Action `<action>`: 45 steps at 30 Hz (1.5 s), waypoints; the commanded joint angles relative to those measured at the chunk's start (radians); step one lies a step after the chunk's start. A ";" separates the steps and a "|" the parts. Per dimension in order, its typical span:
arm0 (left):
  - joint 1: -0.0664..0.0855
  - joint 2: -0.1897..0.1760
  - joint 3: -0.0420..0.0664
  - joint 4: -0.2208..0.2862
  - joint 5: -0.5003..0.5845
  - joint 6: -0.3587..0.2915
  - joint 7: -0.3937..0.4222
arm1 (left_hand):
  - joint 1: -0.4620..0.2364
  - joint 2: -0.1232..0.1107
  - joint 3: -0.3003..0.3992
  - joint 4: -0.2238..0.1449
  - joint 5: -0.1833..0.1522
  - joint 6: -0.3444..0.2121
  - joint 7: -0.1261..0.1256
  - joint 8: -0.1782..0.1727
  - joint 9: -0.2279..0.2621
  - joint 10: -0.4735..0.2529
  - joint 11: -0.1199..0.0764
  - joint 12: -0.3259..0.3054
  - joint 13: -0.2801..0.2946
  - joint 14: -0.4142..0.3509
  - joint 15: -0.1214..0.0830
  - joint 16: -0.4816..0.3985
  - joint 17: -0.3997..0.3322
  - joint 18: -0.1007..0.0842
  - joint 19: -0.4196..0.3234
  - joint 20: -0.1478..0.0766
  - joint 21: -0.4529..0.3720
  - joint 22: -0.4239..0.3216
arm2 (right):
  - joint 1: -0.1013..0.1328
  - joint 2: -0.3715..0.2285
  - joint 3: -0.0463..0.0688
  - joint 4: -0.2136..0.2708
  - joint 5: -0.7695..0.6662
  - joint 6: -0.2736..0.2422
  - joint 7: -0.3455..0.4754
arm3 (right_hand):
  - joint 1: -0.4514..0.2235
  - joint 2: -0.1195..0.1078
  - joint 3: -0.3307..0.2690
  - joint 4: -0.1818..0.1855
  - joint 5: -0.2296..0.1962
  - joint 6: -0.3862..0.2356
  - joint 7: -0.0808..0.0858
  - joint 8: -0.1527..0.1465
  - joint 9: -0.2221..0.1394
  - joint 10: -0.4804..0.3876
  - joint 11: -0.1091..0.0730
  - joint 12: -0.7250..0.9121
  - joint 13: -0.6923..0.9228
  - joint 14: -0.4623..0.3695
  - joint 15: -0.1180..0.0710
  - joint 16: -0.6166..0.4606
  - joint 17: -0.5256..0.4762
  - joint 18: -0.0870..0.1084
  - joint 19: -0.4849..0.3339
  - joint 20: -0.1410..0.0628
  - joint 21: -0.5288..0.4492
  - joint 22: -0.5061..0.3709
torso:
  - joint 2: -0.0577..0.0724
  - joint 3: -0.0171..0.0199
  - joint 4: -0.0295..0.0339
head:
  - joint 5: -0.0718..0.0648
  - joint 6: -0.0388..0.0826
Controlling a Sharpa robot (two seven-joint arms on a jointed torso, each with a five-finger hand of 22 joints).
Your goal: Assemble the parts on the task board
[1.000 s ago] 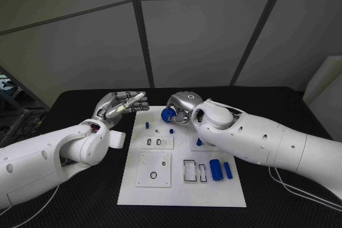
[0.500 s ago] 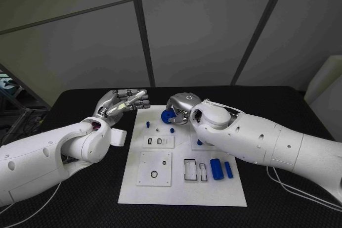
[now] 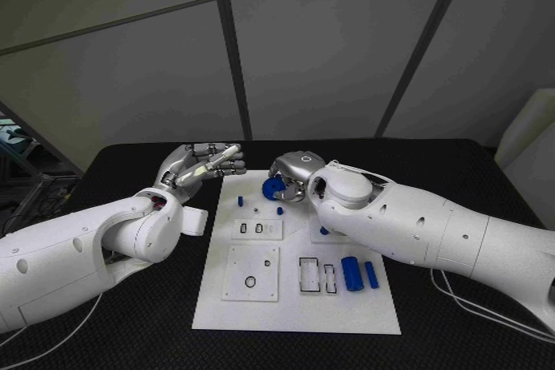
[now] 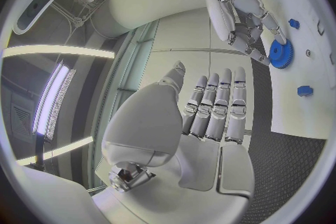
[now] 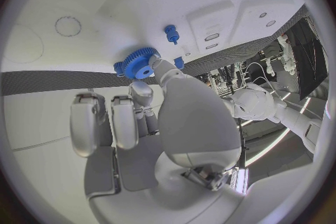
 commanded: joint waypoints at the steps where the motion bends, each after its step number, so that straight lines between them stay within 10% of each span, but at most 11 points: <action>1: 0.002 0.001 0.001 0.001 -0.006 0.005 0.016 | -0.001 0.008 -0.003 -0.005 -0.001 -0.003 0.006 -0.004 0.000 -0.001 0.006 -0.005 -0.001 -0.006 -0.002 -0.003 -0.001 -0.016 -0.007 0.001 -0.007 -0.001 | 0.002 -0.001 0.000 -0.003 -0.005 0.045 -0.002 | -0.021 -0.002 -0.009 0.014 -0.007 0.002 0.001 0.000 0.000 -0.008 0.000 -0.007 -0.003 0.054 0.007 0.005 0.007 -0.005 0.001 0.009 -0.004 0.078 | 0.000 0.0006 -0.0006 | 0.002 0.000; 22: 0.003 0.001 0.001 -0.002 -0.006 0.003 0.014 | 0.002 0.010 -0.002 -0.007 0.000 -0.005 0.007 -0.006 -0.001 -0.004 0.007 -0.008 -0.001 -0.007 -0.001 -0.006 -0.002 -0.015 -0.010 0.003 -0.009 -0.003 | 0.002 -0.017 0.000 -0.005 0.050 0.042 0.015 | -0.186 0.039 -0.051 0.161 0.092 0.041 0.006 0.005 0.008 -0.005 0.007 0.022 0.024 0.056 0.014 0.013 0.021 -0.005 0.000 0.016 -0.004 0.080 | 0.000 0.0003 -0.0015 | 0.002 0.002; 33: 0.003 0.001 0.001 -0.011 -0.006 0.008 0.012 | 0.004 0.012 -0.001 -0.008 0.000 -0.005 0.008 -0.007 -0.001 -0.004 0.007 -0.008 -0.001 -0.007 -0.001 -0.007 -0.002 -0.014 -0.010 0.004 -0.009 -0.003 | 0.000 -0.111 0.000 0.096 0.123 -0.221 0.151 | -0.102 0.028 -0.017 0.108 0.094 0.043 0.004 0.003 0.007 0.023 0.005 0.073 0.074 0.057 0.013 0.019 0.032 -0.008 0.008 0.015 0.002 0.093 | -0.003 0.0021 -0.0030 | -0.002 0.010; 45: 0.002 -0.001 0.001 -0.017 -0.005 0.018 0.014 | 0.005 0.013 0.000 -0.009 0.000 -0.005 0.008 -0.007 -0.001 -0.004 0.007 -0.009 -0.001 -0.006 -0.001 -0.007 -0.002 -0.014 -0.010 0.004 -0.009 -0.003 | 0.001 -0.417 0.002 0.251 0.483 -0.104 0.398 | -0.021 -0.014 -0.025 0.046 0.032 0.074 0.002 0.008 0.010 -0.046 0.002 -0.008 -0.003 0.042 0.010 -0.013 -0.011 0.015 -0.061 0.012 -0.054 -0.009 | -0.012 0.0061 -0.0225 | -0.007 0.018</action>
